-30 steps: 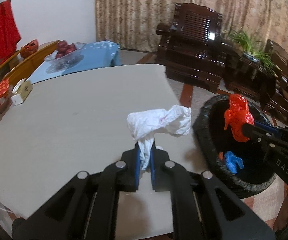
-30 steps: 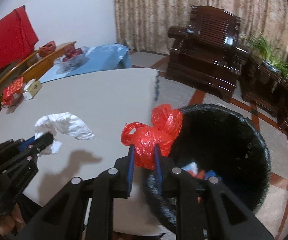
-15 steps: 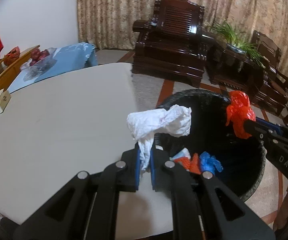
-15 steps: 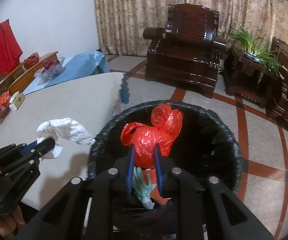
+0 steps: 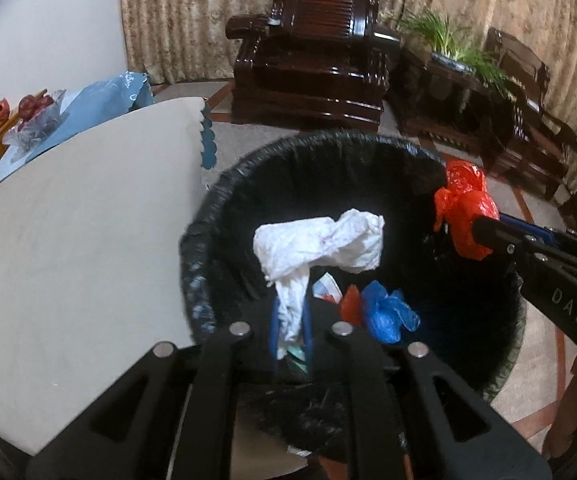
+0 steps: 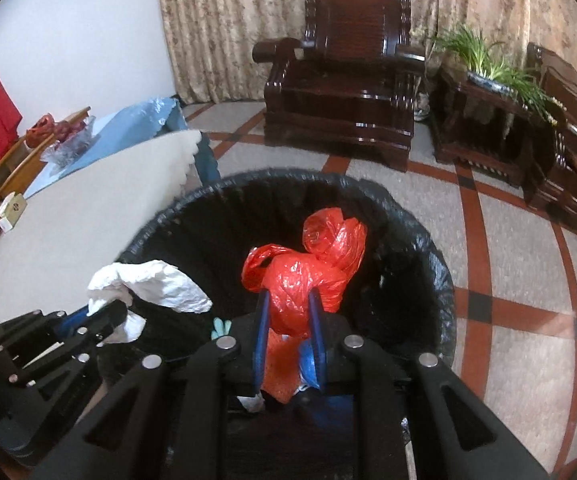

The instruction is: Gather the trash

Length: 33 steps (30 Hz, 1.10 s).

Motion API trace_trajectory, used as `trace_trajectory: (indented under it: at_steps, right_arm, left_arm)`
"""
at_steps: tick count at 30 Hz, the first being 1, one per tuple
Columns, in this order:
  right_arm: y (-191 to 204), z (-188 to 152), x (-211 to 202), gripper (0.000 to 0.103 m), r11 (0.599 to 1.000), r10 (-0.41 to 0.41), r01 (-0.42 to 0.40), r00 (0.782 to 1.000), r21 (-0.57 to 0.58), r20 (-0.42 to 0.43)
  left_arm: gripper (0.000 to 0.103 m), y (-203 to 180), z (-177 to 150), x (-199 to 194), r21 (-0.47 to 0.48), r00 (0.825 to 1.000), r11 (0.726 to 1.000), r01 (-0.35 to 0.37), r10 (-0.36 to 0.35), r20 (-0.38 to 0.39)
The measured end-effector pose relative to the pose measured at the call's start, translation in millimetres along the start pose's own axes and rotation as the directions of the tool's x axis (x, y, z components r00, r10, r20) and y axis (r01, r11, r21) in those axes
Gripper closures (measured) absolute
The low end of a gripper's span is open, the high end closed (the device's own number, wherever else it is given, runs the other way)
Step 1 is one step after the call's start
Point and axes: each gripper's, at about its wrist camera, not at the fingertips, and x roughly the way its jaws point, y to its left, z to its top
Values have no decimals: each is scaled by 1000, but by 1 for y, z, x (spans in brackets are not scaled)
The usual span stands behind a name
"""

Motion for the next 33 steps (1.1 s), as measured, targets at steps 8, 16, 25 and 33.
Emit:
trace_trajectory:
  at_steps: [8,16,25,33]
  right_arm:
    - [-17,-19,13,59,999,-28,29,999,36,-38]
    - [-13,-25,3,59,999,-27,29,999,37,-46]
    - [6,-24,-30,44,998,-38,39,999,38,-31]
    - [43,-26,-81,23,997,-46,45,999,63,14]
  left_arm:
    - [41,-2,-10,3,0,999,999,-34,34,5]
    - [41,7,-13,-7,-4,999,999,-37,37,0]
    - [30,28,-7,-54,-35,999,999,-15,17,49]
    - [12,60,-15,-124,3,987,999,-54,53,149]
